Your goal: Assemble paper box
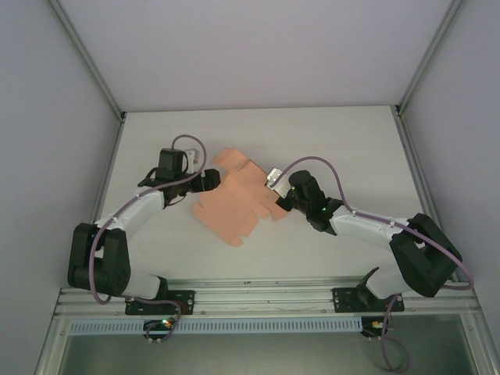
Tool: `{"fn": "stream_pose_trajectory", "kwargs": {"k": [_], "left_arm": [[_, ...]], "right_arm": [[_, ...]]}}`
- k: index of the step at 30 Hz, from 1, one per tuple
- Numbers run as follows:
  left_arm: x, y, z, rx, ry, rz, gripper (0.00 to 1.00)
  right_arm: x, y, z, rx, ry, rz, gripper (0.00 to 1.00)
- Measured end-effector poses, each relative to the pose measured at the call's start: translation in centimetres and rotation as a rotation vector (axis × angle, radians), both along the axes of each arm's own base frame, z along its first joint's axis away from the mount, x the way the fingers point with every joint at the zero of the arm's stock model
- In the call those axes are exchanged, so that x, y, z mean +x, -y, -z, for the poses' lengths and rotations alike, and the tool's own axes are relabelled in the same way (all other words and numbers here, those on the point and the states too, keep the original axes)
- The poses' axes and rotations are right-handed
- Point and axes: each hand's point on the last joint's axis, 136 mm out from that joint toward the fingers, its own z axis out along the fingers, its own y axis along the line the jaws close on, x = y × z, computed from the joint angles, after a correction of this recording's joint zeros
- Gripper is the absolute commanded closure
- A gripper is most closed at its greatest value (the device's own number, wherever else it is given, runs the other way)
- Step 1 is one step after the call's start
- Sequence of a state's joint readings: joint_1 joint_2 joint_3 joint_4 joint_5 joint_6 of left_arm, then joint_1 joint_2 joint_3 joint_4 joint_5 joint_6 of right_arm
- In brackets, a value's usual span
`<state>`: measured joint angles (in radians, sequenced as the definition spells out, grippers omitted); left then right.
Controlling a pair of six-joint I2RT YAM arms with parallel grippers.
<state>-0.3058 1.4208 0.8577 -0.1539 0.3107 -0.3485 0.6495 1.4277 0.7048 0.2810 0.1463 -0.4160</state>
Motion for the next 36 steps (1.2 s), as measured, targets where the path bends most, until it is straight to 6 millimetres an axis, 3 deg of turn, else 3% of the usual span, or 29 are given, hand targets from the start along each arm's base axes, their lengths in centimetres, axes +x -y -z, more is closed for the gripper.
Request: {"fn": "stream_pose_trajectory", "kwargs": {"k": [5,9,13,16,22,25,31,34,36], "left_arm": [[-0.9,2.7,1.1,0.032,0.002,0.103,0.16],[-0.9,3.8,2.8,0.094,-0.015,0.132,0.2],[-1.1,4.8,3.6,0.15,-0.003,0.15,0.31],[-1.1,5.0,3.7,0.206,0.022,0.135,0.34],[-0.9,4.8,3.4,0.255,0.044,0.1,0.16],[-1.7,4.4,2.2,0.229,0.056,0.091,0.0],[-3.9,2.4,-3.0,0.094,0.134,0.046,0.0],[-3.1,0.0,-4.8,0.052,0.163,-0.047,0.0],[-2.1,-2.1,-4.9,0.041,0.154,-0.129,0.0]], "right_arm": [[-0.3,-0.4,0.0,0.011,-0.008,-0.025,1.0],[-0.4,-0.4,0.2,0.005,-0.018,-0.032,1.0],[-0.5,-0.2,0.5,-0.002,-0.028,-0.029,1.0],[-0.5,-0.2,0.5,-0.002,-0.03,-0.031,1.0],[-0.5,0.3,0.9,-0.051,-0.028,-0.028,1.0],[0.0,1.0,0.6,-0.132,-0.003,-0.017,1.0],[1.9,2.0,-1.4,-0.339,0.124,-0.001,1.0],[2.5,1.7,-1.6,-0.446,0.203,-0.026,1.0],[2.7,1.2,-1.1,-0.512,0.243,-0.054,1.0]]}}
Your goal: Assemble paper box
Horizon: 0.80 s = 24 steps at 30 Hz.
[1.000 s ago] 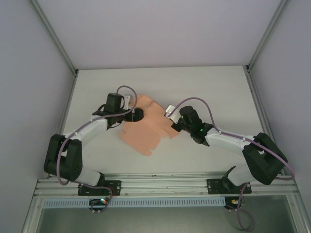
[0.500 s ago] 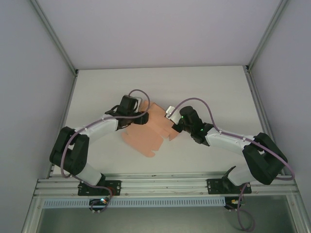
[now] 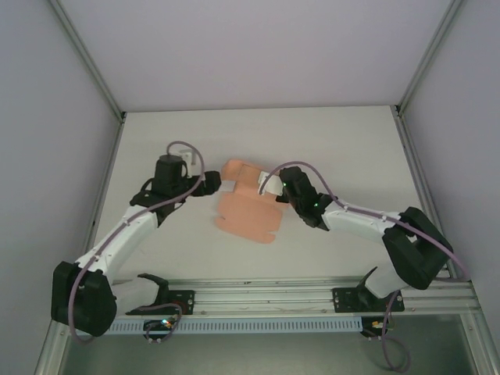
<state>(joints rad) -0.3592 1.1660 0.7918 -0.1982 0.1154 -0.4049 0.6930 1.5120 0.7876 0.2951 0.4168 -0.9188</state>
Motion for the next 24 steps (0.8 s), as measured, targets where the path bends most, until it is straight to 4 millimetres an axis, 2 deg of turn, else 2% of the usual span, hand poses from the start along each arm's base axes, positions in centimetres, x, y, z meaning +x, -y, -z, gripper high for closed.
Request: {"fn": "stream_pose_trajectory", "kwargs": {"k": [4,8,12,17,22,24], "left_arm": [[1.8,-3.6,2.0,0.002,-0.059,-0.145,0.0],[3.1,-4.2,4.3,0.013,-0.103,-0.177,0.0],[4.0,-3.4,6.8,0.006,-0.145,-0.148,0.0],[4.7,-2.1,9.0,-0.027,-0.159,-0.101,0.17],[4.4,-0.3,10.1,-0.072,-0.133,-0.02,0.37],[4.3,0.9,10.0,-0.086,-0.106,0.039,0.39]], "right_arm": [[0.3,-1.3,1.7,-0.13,0.079,-0.052,1.0],[0.5,-2.3,3.1,-0.23,0.166,-0.088,1.0],[0.7,-2.8,3.2,-0.268,0.223,-0.093,1.0],[0.7,-3.2,2.1,-0.257,0.273,-0.089,1.0],[0.1,-3.5,2.3,-0.26,0.279,-0.104,1.0],[0.1,-3.5,2.2,-0.26,0.282,-0.103,1.0]]}}
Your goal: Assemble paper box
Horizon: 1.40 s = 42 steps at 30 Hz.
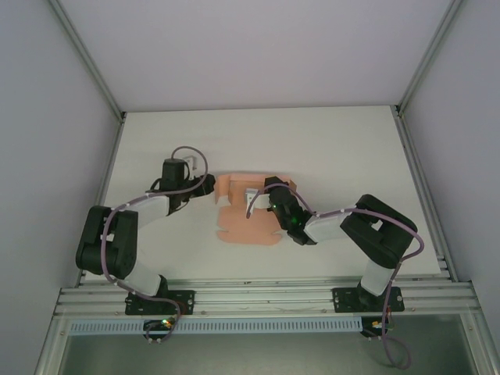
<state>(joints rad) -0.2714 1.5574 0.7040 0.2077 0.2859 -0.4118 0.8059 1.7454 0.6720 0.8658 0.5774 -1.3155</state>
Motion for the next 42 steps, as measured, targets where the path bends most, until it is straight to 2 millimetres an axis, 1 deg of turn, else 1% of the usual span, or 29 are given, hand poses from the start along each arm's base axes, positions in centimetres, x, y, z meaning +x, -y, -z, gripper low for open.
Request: {"fn": "stream_pose_trajectory", "kwargs": {"k": [3,6,8,10,12,14,18,20,23,28,31,36,37,39,41,42], "left_arm": [[-0.7,2.3,-0.3,-0.01,0.056,0.1,0.4],[-2.1,4.7,-0.2,0.002,0.101,0.199,0.44],[-3.1,5.7,0.1,0.008,0.122,0.244,0.45],[-4.0,6.1,0.7,0.014,0.137,0.272,0.43],[-4.9,6.1,1.3,0.019,0.149,0.29,0.42],[-5.4,6.0,1.5,0.025,0.16,0.303,0.42],[-5.4,6.8,0.8,0.035,0.222,0.345,0.43],[-5.4,7.3,0.4,0.038,0.253,0.366,0.45],[-5.3,7.7,-0.2,0.047,0.295,0.388,0.42],[-5.1,8.2,-0.7,0.059,0.347,0.407,0.41],[-4.7,8.6,-0.8,0.068,0.38,0.404,0.45],[-3.8,8.8,-0.3,0.089,0.418,0.38,0.48],[-3.7,8.8,-0.1,0.095,0.424,0.376,0.51],[-3.6,9.0,0.0,0.112,0.44,0.372,0.52],[-3.5,9.4,0.0,0.126,0.461,0.37,0.59],[-3.5,9.5,0.0,0.135,0.47,0.368,0.61]], "right_arm": [[0.1,0.4,-0.1,-0.013,0.008,0.018,1.0],[0.0,0.5,0.0,-0.025,0.011,0.019,1.0],[0.0,0.5,0.0,-0.028,0.012,0.018,1.0],[-0.2,0.7,0.2,-0.035,0.011,0.018,1.0],[-0.3,0.9,0.4,-0.047,0.011,0.022,1.0],[-0.3,1.0,0.4,-0.054,0.012,0.024,1.0],[-0.3,1.0,0.2,-0.056,0.02,0.027,1.0],[-0.3,0.9,0.0,-0.058,0.03,0.025,1.0],[-0.4,0.7,-0.4,-0.055,0.051,0.016,1.0],[-0.5,0.5,-0.4,-0.07,0.075,0.018,1.0],[-0.7,0.5,-0.4,-0.072,0.081,0.018,1.0],[-1.5,0.6,0.5,-0.069,0.062,0.011,1.0],[-1.6,0.6,0.7,-0.07,0.06,0.01,1.0],[-1.9,0.5,0.8,-0.067,0.061,0.009,1.0],[-2.1,0.3,0.8,-0.061,0.066,0.01,1.0],[-2.1,0.2,0.8,-0.059,0.068,0.009,1.0]]}}
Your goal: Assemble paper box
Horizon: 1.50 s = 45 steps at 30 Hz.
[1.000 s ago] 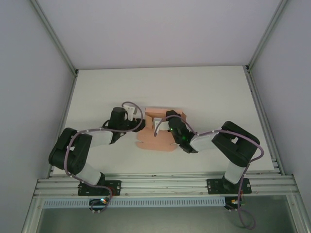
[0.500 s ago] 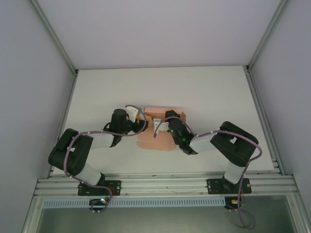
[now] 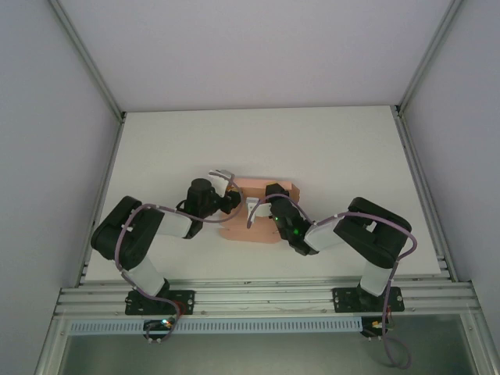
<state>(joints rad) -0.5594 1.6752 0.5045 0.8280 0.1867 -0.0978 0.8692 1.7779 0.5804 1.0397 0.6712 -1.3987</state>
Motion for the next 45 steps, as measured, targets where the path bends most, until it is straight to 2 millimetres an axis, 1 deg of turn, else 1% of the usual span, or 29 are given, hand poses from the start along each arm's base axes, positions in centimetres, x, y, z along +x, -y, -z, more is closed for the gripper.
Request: {"fn": "stream_pose_trajectory", "kwargs": {"k": [1,2,3,4,5,9,14,20,24,26,29,30,33,34,38,41,42,43,44,45], "left_arm": [[0.0,0.1,0.1,0.009,0.009,-0.003,0.65],[0.1,0.2,0.2,0.018,0.016,-0.01,0.73],[0.2,0.2,0.3,0.029,0.023,-0.022,0.81],[0.4,0.1,0.4,0.042,0.031,-0.039,0.92],[0.6,0.0,0.4,0.052,0.042,-0.058,1.0],[1.2,0.2,0.4,0.087,0.076,-0.14,1.0],[2.1,0.9,0.5,0.084,0.109,-0.252,1.0],[2.1,0.6,0.4,0.054,0.13,-0.388,1.0],[2.3,0.7,0.3,0.05,0.15,-0.419,1.0],[2.2,0.8,0.3,0.048,0.152,-0.409,0.9],[1.9,0.5,0.5,0.037,0.148,-0.373,0.84],[1.7,0.0,0.8,0.041,0.141,-0.368,0.8],[1.3,-1.1,1.7,0.063,0.12,-0.357,0.63],[1.2,-1.4,1.9,0.07,0.114,-0.357,0.62],[0.9,-1.7,2.0,0.075,0.101,-0.347,0.64],[0.9,-1.7,2.0,0.074,0.099,-0.342,0.68],[0.9,-1.6,2.0,0.074,0.099,-0.342,0.72],[0.9,-1.6,2.0,0.072,0.098,-0.34,0.9],[0.9,-1.4,1.9,0.069,0.099,-0.335,1.0],[0.9,-1.1,1.7,0.064,0.101,-0.332,1.0]], "right_arm": [[0.0,0.0,0.0,0.002,0.002,0.001,1.0],[-0.1,-0.1,0.0,0.006,0.002,0.0,1.0],[-0.1,-0.1,0.0,0.009,0.001,0.001,1.0],[-0.1,-0.1,0.0,0.011,0.001,0.003,1.0],[-0.1,0.0,0.0,0.014,0.0,0.008,1.0],[0.0,0.4,0.0,0.03,-0.004,0.034,1.0],[-0.1,0.7,0.0,0.052,-0.012,0.053,1.0],[-0.1,0.6,-0.1,0.079,-0.018,0.058,1.0],[-0.1,0.6,0.0,0.089,-0.022,0.06,1.0],[-0.1,0.6,0.0,0.091,-0.023,0.061,1.0],[-0.2,0.6,-0.1,0.093,-0.025,0.062,1.0],[-0.3,0.6,-0.1,0.09,-0.028,0.061,1.0],[-0.5,0.3,0.0,0.091,-0.033,0.051,1.0],[-0.5,0.3,0.0,0.092,-0.033,0.053,1.0],[-0.6,0.3,-0.1,0.097,-0.038,0.052,1.0],[-0.6,0.3,-0.1,0.099,-0.04,0.053,1.0],[-0.6,0.3,-0.1,0.1,-0.041,0.053,1.0],[-0.6,0.3,-0.1,0.101,-0.041,0.053,1.0],[-0.6,0.3,-0.1,0.102,-0.042,0.051,1.0],[-0.6,0.2,-0.1,0.104,-0.041,0.048,1.0]]}}
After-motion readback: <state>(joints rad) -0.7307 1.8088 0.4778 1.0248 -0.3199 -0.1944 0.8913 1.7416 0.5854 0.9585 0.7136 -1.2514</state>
